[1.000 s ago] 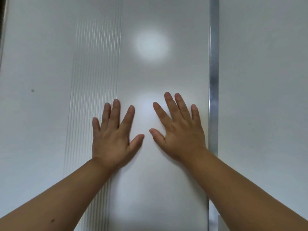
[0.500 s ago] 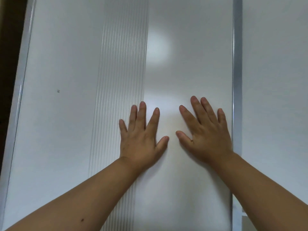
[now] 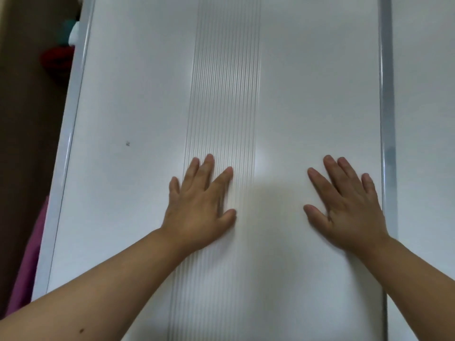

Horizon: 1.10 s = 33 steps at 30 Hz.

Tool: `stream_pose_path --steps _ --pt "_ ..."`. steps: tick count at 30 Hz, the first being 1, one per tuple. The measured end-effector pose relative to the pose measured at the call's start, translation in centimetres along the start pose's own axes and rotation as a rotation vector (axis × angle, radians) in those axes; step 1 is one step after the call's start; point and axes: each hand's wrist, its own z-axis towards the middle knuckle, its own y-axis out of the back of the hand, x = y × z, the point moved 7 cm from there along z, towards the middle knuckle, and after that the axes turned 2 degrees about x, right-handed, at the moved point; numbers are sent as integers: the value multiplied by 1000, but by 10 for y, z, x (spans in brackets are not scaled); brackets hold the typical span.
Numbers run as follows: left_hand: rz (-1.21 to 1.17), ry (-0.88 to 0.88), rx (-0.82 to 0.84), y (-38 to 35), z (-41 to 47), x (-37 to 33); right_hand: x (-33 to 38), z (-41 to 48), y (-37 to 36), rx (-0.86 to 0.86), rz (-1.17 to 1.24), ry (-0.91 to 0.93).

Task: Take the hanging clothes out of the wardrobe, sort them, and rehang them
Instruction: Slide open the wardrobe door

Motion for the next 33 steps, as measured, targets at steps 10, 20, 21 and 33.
stream_pose_path --steps 10,20,21,33 --pt "90 273 -74 40 0 95 -62 -14 6 29 -75 -46" --pt "-68 374 -39 52 -9 111 -13 15 38 -168 29 -148" --pt "-98 382 -60 52 -8 109 8 24 38 -174 42 -79" --pt "-350 361 -194 54 4 107 198 101 -5 18 98 300"
